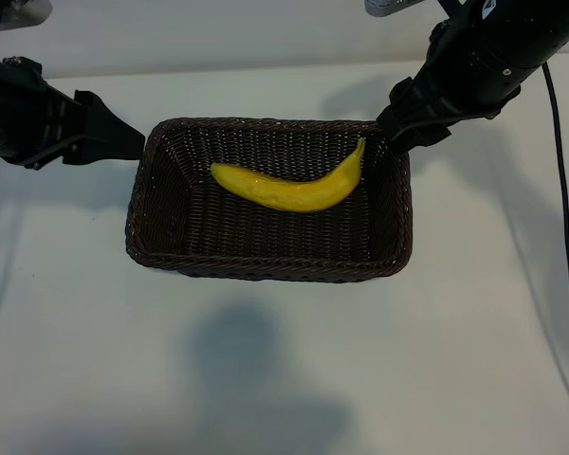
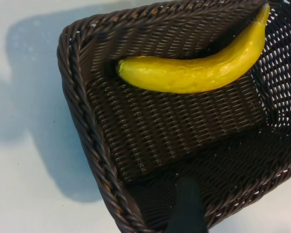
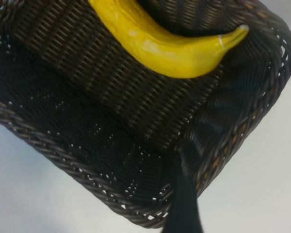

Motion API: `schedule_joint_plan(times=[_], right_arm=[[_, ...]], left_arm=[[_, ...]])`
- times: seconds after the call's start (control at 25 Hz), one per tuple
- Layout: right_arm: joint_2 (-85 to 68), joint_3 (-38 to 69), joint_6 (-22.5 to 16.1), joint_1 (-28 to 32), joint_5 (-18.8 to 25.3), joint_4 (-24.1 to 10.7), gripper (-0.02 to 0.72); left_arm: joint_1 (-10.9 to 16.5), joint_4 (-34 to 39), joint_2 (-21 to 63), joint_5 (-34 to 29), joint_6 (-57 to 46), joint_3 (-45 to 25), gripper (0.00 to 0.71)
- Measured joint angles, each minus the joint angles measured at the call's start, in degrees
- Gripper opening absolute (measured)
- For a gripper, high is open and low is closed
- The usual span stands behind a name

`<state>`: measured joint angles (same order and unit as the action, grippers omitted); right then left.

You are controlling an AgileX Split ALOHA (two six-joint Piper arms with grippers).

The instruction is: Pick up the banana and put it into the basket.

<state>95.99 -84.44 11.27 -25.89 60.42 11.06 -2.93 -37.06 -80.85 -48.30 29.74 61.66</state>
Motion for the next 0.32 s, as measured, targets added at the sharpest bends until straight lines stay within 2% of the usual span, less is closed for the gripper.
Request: schedule_joint_plan(times=[0.32], right_arm=[[0.0,0.0,-0.51,0.0,-0.04,0.0,0.578]], left_arm=[[0.0,0.0,0.0,0.02,0.05,0.0,0.585]])
